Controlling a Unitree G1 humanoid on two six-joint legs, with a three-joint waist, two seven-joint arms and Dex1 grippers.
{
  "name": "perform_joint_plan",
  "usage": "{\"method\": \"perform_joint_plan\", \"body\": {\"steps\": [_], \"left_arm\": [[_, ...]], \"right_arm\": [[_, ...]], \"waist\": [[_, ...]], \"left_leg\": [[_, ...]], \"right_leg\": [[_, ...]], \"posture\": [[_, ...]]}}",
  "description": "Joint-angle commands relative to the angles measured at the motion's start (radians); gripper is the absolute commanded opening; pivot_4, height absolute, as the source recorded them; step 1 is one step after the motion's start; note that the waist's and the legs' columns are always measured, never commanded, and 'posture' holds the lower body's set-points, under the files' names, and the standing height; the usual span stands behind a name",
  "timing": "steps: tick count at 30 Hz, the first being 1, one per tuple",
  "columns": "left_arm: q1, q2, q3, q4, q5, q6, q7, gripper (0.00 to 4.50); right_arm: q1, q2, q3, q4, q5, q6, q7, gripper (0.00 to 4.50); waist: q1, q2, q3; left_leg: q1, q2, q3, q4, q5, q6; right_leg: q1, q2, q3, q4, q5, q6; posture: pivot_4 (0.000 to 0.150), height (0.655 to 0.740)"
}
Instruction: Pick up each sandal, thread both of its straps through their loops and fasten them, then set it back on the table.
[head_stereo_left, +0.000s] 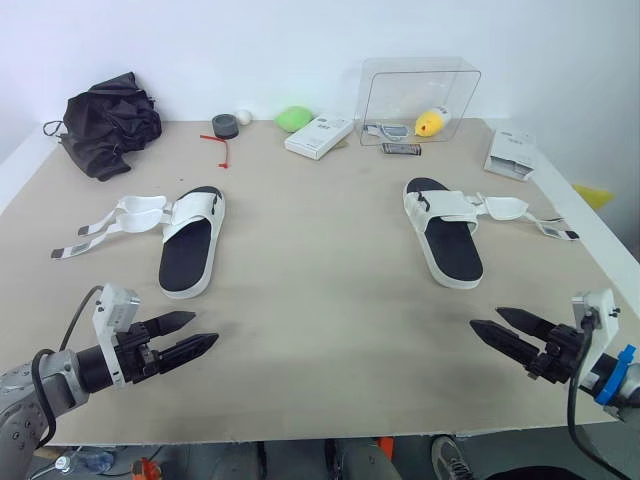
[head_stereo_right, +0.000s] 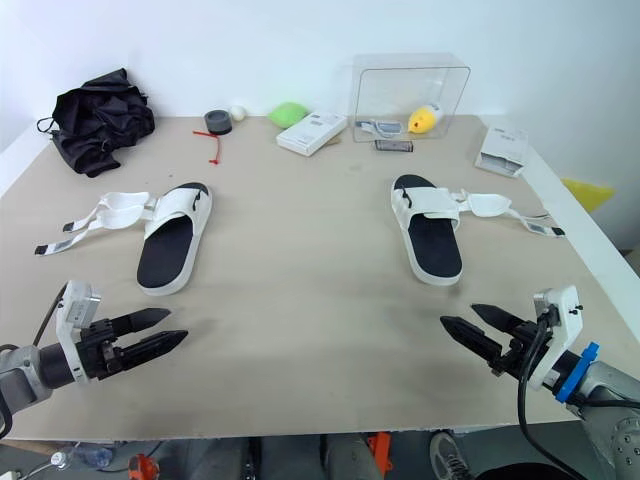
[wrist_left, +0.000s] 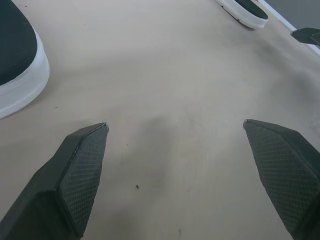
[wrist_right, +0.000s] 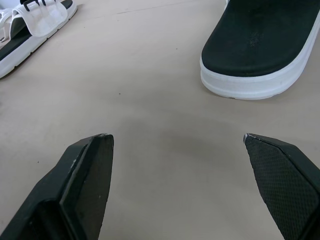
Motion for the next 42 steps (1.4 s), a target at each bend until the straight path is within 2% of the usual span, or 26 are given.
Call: {"method": "perform_joint_plan", "body": {"steps": [1,6,10,13,16,19,23,29,32,42], "left_arm": [[-0.034,0.002,-0.02,0.008,-0.017,0.004,-0.011,4.5],[-0.107,0.046,-0.085,0.024,-0.011,0.039,-0.047,4.5],[-0.218,0.061,-0.101,0.083,-0.08,0.123,-0.067,4.5],[-0.291,0.066,-0.124,0.091,-0.082,0.118,-0.09,4.5],[-0.332,0.101,-0.235,0.039,0.034,-0.005,-0.194,4.5],[-0.422,0.072,-0.298,0.049,0.061,-0.049,-0.216,4.5],[-0.578,-0.016,-0.314,0.095,0.032,-0.043,-0.19,4.5],[-0.677,-0.102,-0.346,0.158,0.072,-0.081,-0.169,4.5],[-0.69,-0.128,-0.365,0.163,0.083,-0.083,-0.166,4.5],[-0.677,-0.159,-0.402,0.171,0.146,-0.121,-0.149,4.5]], "right_arm": [[-0.006,-0.005,-0.007,-0.033,0.013,0.004,-0.006,4.47],[-0.003,0.023,0.009,-0.069,0.016,0.009,-0.034,4.47],[-0.008,0.03,0.005,-0.095,0.025,0.024,-0.063,4.47],[-0.028,0.022,-0.018,-0.131,0.117,0.085,-0.076,4.47],[-0.099,0.018,-0.031,-0.182,0.185,0.115,-0.153,4.47],[-0.211,0.032,0.026,-0.195,0.156,0.117,-0.274,4.47],[-0.418,0.07,0.178,-0.075,-0.031,0.11,-0.47,4.47],[-0.633,0.152,0.329,0.137,-0.202,0.087,-0.571,4.47],[-0.726,0.184,0.376,0.268,-0.313,0.005,-0.596,4.47],[-0.942,0.257,0.462,0.649,-0.486,-0.157,-0.524,4.47]], "waist": [[0.0,0.0,0.0],[0.0,0.0,0.0],[0.0,0.0,0.0],[0.0,0.0,0.0],[-0.002,0.0,0.0],[-0.002,0.0,0.0],[-0.001,-0.002,0.0],[-0.002,-0.002,0.0],[-0.002,-0.002,0.0],[-0.004,-0.002,0.0]], "left_leg": [[0.0,0.0,0.0,0.0,0.0,0.0],[0.0,-0.001,-0.001,0.0,0.0,0.0],[0.0,-0.001,0.0,0.0,0.0,0.0],[0.0,-0.001,0.0,0.0,0.0,0.0],[0.0,-0.001,0.0,0.0,0.0,0.0],[0.0,-0.001,0.001,0.0,0.0,0.0],[-0.001,-0.001,0.001,0.002,0.002,0.0],[-0.002,-0.002,0.002,0.001,0.001,0.001],[-0.004,-0.002,0.002,0.001,0.001,0.001],[-0.006,-0.002,0.002,0.001,0.001,0.001]], "right_leg": [[0.0,0.0,0.0,0.0,0.0,0.0],[0.001,0.001,0.0,0.0,0.001,0.0],[0.0,0.001,0.0,0.0,0.001,0.0],[0.0,0.001,0.0,0.0,0.0,0.0],[0.0,0.001,0.0,0.0,0.001,0.0],[0.0,0.001,0.002,0.0,0.002,0.001],[0.0,0.002,0.001,0.0,0.004,0.002],[-0.002,0.001,0.003,0.0,0.003,0.003],[-0.003,0.002,0.003,0.0,0.004,0.001],[-0.005,0.001,0.003,0.0,0.007,-0.004]], "posture": [[0.15,0.74],[0.15,0.74],[0.15,0.74],[0.15,0.74],[0.15,0.74],[0.15,0.74],[0.15,0.74],[0.15,0.74],[0.15,0.74],[0.15,0.74]]}}
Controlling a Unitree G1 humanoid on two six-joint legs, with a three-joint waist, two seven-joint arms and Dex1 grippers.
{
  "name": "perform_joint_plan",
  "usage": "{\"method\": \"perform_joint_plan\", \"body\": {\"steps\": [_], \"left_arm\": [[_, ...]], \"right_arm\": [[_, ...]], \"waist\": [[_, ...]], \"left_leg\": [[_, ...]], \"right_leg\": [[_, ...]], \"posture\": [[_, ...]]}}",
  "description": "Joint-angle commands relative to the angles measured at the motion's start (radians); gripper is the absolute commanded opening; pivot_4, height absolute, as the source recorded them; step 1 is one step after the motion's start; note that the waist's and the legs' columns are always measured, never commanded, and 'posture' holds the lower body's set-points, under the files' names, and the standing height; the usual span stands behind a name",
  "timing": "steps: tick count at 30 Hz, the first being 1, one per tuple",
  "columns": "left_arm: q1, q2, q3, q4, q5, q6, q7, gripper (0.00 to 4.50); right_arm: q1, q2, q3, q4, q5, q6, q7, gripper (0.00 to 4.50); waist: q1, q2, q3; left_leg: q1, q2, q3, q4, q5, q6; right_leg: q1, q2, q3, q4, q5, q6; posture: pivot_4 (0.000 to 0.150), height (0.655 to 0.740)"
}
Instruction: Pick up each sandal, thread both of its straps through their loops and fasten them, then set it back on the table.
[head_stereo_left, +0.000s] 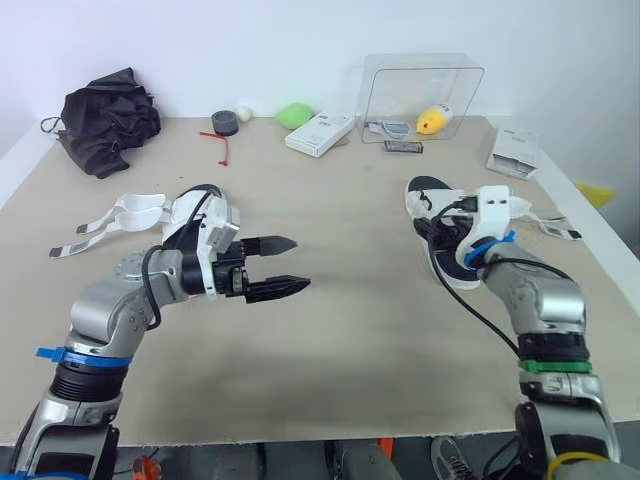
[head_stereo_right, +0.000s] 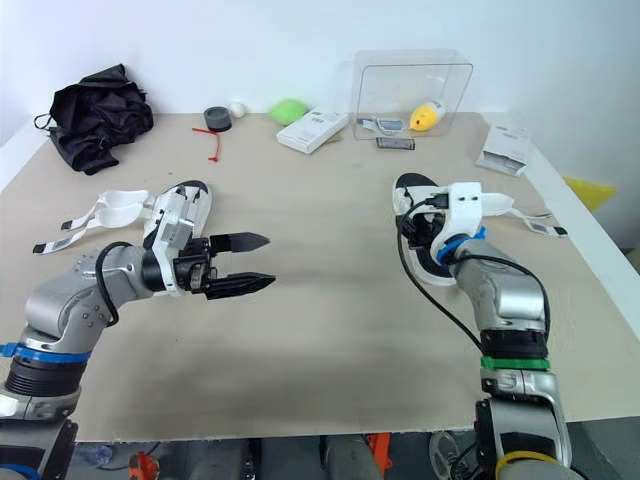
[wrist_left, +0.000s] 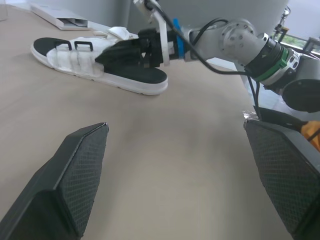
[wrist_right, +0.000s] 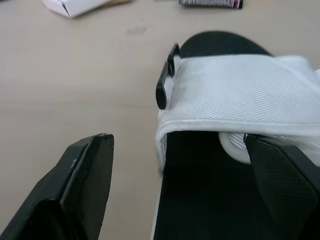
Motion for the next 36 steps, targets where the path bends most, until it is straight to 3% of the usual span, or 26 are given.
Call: {"method": "perform_joint_plan", "body": {"steps": [1,13,16,19,20,21,24,29,36], "left_arm": [[-0.011,-0.009,-0.002,-0.014,0.014,-0.025,0.005,4.5],[0.006,-0.039,0.01,-0.04,-0.001,-0.015,0.046,4.5],[0.011,-0.041,0.011,-0.051,-0.007,-0.01,0.057,4.5],[0.015,-0.039,0.016,-0.06,-0.016,-0.002,0.067,4.5],[0.015,-0.039,0.017,-0.061,-0.019,-0.001,0.07,4.5],[0.015,-0.038,0.019,-0.062,-0.023,0.001,0.074,4.5],[0.009,-0.033,0.032,-0.063,-0.041,0.015,0.078,4.5],[0.007,0.003,0.04,-0.068,-0.062,0.043,0.046,4.5],[-0.016,0.06,0.082,-0.009,-0.024,-0.036,0.004,4.5]], "right_arm": [[-0.079,0.017,0.019,0.1,-0.061,-0.071,0.022,4.47],[-0.275,0.092,0.05,0.491,-0.233,-0.309,-0.031,4.47],[-0.268,0.1,0.047,0.55,-0.261,-0.37,-0.04,3.7],[-0.263,0.103,0.025,0.581,-0.261,-0.4,-0.043,2.2],[-0.264,0.102,0.022,0.588,-0.261,-0.406,-0.041,1.94],[-0.264,0.102,0.021,0.593,-0.262,-0.412,-0.037,1.25],[-0.255,0.102,0.019,0.588,-0.261,-0.42,-0.015,0.04],[-0.214,0.105,0.015,0.472,-0.211,-0.391,0.12,0.04],[0.021,-0.035,0.132,-0.131,0.03,-0.13,0.676,0.04]], "waist": [[-0.001,0.0,0.0],[-0.001,0.0,0.0],[-0.001,0.0,0.0],[-0.001,0.0,0.0],[-0.001,0.0,0.0],[-0.001,0.0,0.0],[-0.001,0.0,0.0],[-0.001,0.0,0.0],[-0.003,0.002,0.001]], "left_leg": [[0.0,0.0,0.0,0.0,0.0,0.0],[0.0,0.0,0.0,0.0,0.0,-0.001],[0.001,0.0,0.0,0.0,0.0,-0.001],[0.004,0.0,0.0,0.0,0.0,-0.001],[0.005,0.0,0.0,0.001,0.0,-0.001],[0.005,0.0,0.0,0.001,0.0,-0.001],[0.005,0.0,-0.001,0.001,0.001,-0.001],[0.005,0.0,-0.001,0.001,0.001,-0.002],[0.004,0.001,-0.002,-0.002,0.0,-0.001]], "right_leg": [[0.0,0.0,0.0,0.0,0.0,0.0],[0.0,0.0,0.0,0.0,0.001,0.0],[0.001,0.0,0.0,0.0,0.001,0.0],[0.004,0.0,0.0,0.0,0.001,0.0],[0.005,0.0,0.0,0.0,0.001,0.0],[0.005,0.0,0.0,0.0,0.001,0.0],[0.006,0.0,-0.001,0.0,0.002,0.0],[0.005,0.0,-0.001,0.0,0.002,0.0],[0.003,0.001,-0.002,0.0,0.0,-0.001]], "posture": [[0.15,0.74],[0.15,0.74],[0.15,0.74],[0.15,0.74],[0.15,0.74],[0.15,0.74],[0.15,0.74],[0.15,0.74],[0.15,0.74]]}}
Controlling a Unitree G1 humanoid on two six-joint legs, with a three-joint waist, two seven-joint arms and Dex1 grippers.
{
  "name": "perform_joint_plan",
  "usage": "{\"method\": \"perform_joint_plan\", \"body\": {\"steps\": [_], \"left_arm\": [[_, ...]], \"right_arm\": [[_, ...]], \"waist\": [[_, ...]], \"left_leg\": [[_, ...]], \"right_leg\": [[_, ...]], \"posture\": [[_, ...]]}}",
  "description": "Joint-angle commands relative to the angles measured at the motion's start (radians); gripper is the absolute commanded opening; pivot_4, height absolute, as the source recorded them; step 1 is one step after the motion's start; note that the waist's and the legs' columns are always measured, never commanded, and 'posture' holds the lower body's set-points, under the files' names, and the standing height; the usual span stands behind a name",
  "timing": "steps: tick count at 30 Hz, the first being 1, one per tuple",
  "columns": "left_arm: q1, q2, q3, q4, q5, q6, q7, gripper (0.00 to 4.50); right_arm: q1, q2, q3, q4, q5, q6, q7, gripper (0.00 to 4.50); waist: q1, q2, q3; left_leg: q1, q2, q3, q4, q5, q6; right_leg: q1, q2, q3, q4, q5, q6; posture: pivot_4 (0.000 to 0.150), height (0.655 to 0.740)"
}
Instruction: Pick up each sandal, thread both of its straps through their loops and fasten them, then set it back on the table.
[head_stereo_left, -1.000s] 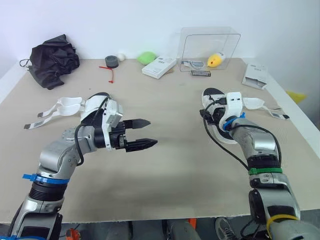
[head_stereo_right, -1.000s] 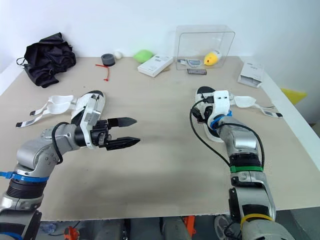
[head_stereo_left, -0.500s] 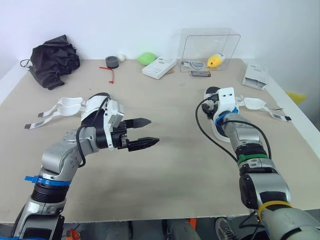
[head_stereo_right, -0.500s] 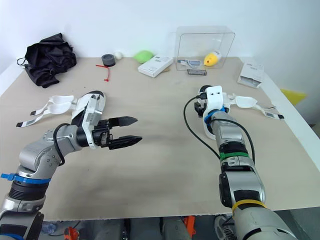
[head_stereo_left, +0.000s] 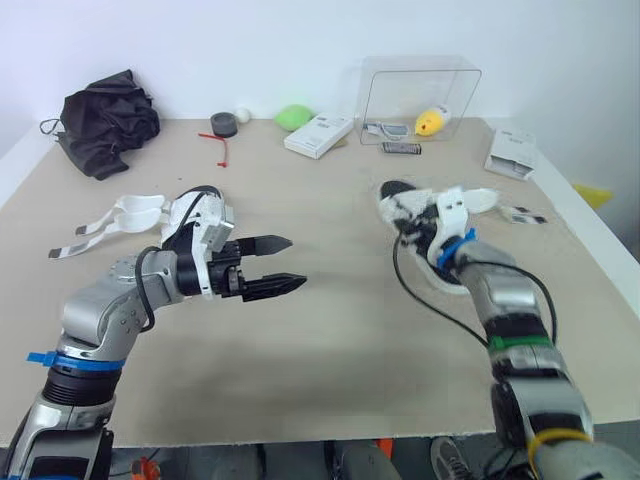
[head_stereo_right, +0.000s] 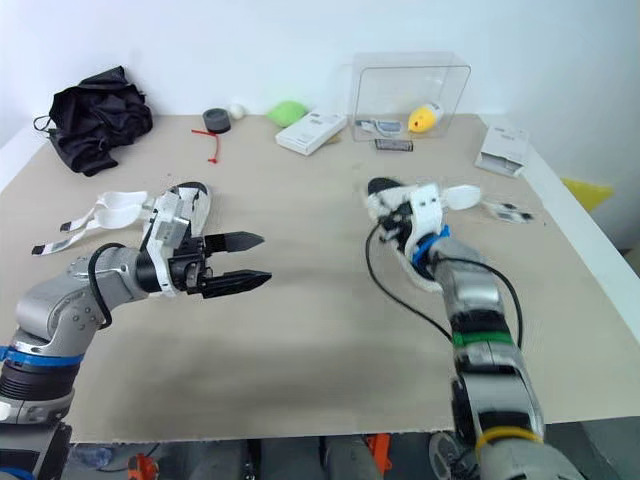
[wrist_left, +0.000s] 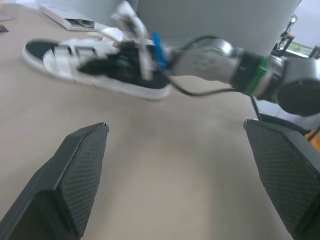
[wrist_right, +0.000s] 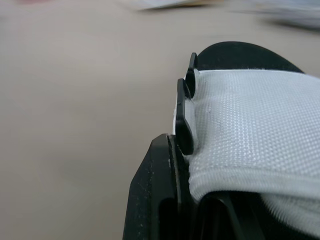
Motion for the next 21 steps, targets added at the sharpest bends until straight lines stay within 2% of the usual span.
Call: {"method": "perform_joint_plan", "body": {"steps": [1,4,6,9,13,16,21], "left_arm": [[-0.032,0.02,0.046,0.027,0.015,-0.066,-0.039,4.5],[-0.055,0.038,0.053,0.078,0.039,-0.111,-0.077,4.5],[-0.073,0.043,0.066,0.115,0.051,-0.135,-0.084,4.5],[-0.082,0.07,0.063,0.158,0.086,-0.164,-0.097,4.5],[-0.057,0.08,0.069,0.204,0.131,-0.185,-0.074,4.5],[-0.012,0.07,0.08,0.169,0.117,-0.167,-0.058,4.5],[0.077,0.075,0.087,0.093,0.104,-0.149,-0.047,4.5]], "right_arm": [[0.05,-0.094,0.055,-0.3,0.16,0.156,0.272,0.04],[0.107,-0.179,0.133,-0.454,0.212,0.228,0.429,0.04],[0.135,-0.221,0.203,-0.524,0.201,0.218,0.512,0.04],[0.143,-0.243,0.293,-0.559,0.146,0.167,0.574,0.04],[0.121,-0.231,0.396,-0.518,0.029,0.059,0.6,0.04],[0.092,-0.197,0.423,-0.428,-0.043,-0.027,0.58,0.04],[0.055,-0.166,0.419,-0.326,-0.063,-0.082,0.598,0.04]], "waist": [[0.001,0.002,0.001],[0.003,0.002,0.001],[0.003,0.001,0.001],[0.002,0.001,0.002],[0.0,0.001,0.002],[-0.001,0.0,0.001],[0.0,0.0,0.001]], "left_leg": [[0.0,0.0,0.0,0.0,0.0,0.0],[0.0,0.0,0.0,0.0,0.0,0.0],[0.0,0.0,-0.001,0.001,0.0,0.0],[0.0,0.0,-0.001,0.002,0.0,0.0],[0.001,0.0,-0.001,0.003,0.0,0.0],[0.001,0.001,0.0,0.003,0.0,0.0],[0.002,0.002,-0.001,0.003,0.0,0.0]], "right_leg": [[0.0,0.0,0.0,0.0,0.0,0.0],[0.0,0.0,-0.001,0.0,-0.001,0.001],[0.001,0.0,-0.002,0.0,-0.004,0.006],[0.001,0.0,-0.002,0.0,-0.004,0.007],[0.001,0.0,-0.001,0.0,-0.004,0.007],[0.001,0.0,-0.001,0.0,-0.004,0.006],[0.002,0.002,-0.002,0.001,-0.003,0.005]], "posture": [[0.15,0.74],[0.15,0.74],[0.15,0.74],[0.15,0.74],[0.15,0.74],[0.15,0.74],[0.15,0.74]]}}
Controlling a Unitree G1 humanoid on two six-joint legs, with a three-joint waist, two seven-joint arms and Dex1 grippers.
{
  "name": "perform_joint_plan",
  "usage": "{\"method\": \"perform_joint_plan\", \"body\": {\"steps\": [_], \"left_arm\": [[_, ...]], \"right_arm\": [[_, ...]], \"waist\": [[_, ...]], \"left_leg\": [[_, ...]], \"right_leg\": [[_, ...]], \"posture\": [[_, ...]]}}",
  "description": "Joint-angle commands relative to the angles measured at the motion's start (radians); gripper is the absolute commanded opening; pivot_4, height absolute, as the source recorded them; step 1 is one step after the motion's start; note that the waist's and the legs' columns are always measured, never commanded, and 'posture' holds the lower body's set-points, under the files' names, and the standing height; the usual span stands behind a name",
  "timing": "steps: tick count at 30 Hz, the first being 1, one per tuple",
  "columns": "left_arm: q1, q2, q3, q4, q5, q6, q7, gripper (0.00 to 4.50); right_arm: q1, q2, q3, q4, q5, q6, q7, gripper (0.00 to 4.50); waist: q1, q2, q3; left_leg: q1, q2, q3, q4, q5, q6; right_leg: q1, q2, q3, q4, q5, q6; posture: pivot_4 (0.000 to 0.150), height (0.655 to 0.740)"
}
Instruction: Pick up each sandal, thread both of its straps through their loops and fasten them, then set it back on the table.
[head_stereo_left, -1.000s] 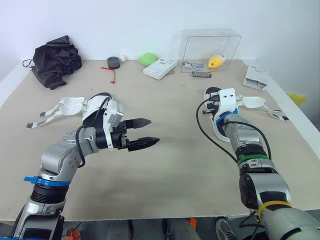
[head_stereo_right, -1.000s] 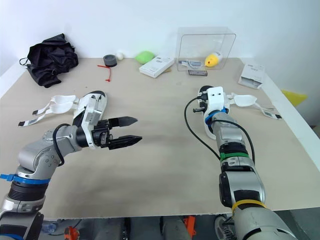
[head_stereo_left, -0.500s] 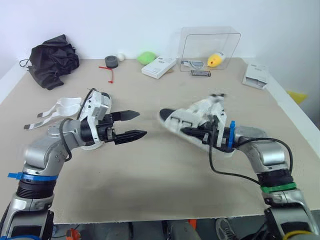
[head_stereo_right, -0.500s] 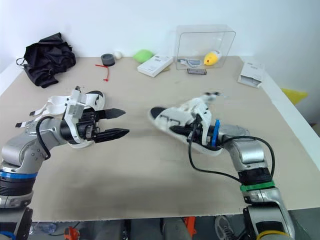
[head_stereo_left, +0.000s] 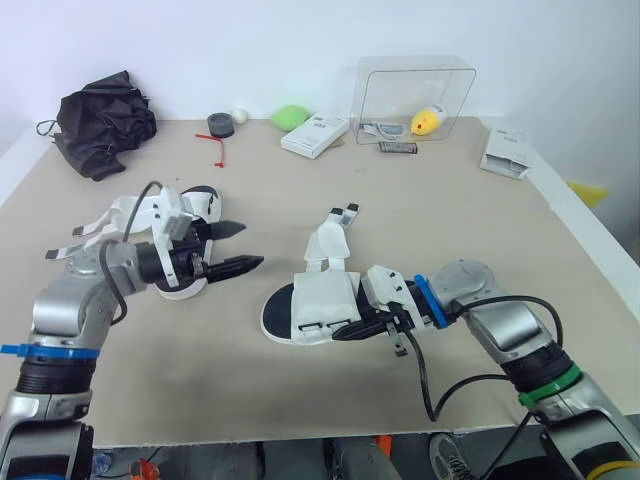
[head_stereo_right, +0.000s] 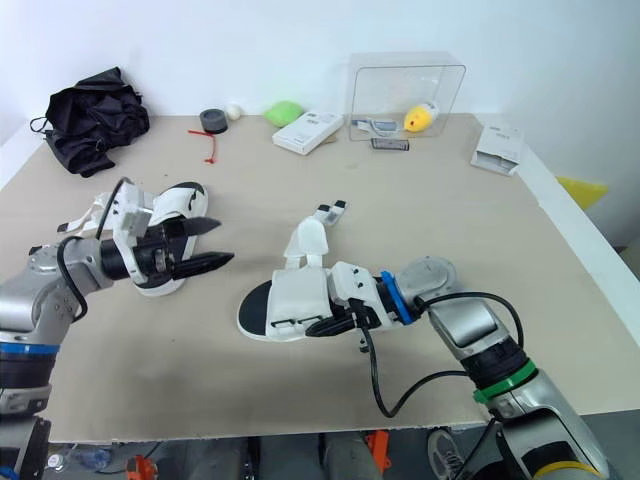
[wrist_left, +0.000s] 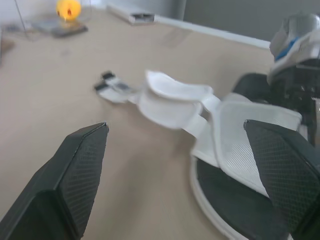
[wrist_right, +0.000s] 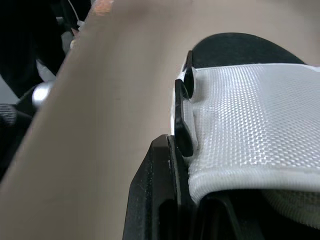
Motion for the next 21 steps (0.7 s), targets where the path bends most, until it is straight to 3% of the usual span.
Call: {"method": "perform_joint_plan", "body": {"steps": [1,11,16,21], "left_arm": [[0.039,0.022,0.03,-0.073,-0.014,0.005,-0.004,4.5],[0.049,0.028,0.019,-0.101,-0.023,0.028,-0.005,4.5],[0.07,0.054,-0.077,-0.111,0.1,-0.068,-0.048,4.5],[0.065,0.038,-0.079,-0.114,0.078,-0.046,-0.051,4.5]], "right_arm": [[-0.01,-0.004,0.014,0.069,-0.05,-0.023,0.019,0.04],[-0.023,-0.001,0.006,0.125,-0.053,-0.042,0.046,0.04],[-0.01,-0.003,0.005,0.102,-0.043,-0.026,0.052,0.04],[-0.006,0.001,0.005,0.098,-0.045,-0.022,0.045,0.04]], "waist": [[0.001,0.0,0.0],[0.003,0.0,0.0],[0.004,0.0,0.0],[0.005,0.0,0.0]], "left_leg": [[0.0,0.0,0.0,0.0,0.0,0.0],[0.001,-0.001,0.001,0.002,0.002,0.0],[0.001,-0.001,0.001,0.002,0.002,0.0],[0.001,-0.001,0.001,0.002,0.002,0.0]], "right_leg": [[0.0,0.0,0.0,0.0,0.0,-0.001],[0.002,-0.001,0.0,0.0,0.003,0.001],[0.002,-0.001,0.0,0.0,0.003,0.001],[0.002,-0.001,0.0,0.0,0.003,0.001]], "posture": [[0.15,0.74],[0.15,0.74],[0.15,0.74],[0.15,0.74]]}}
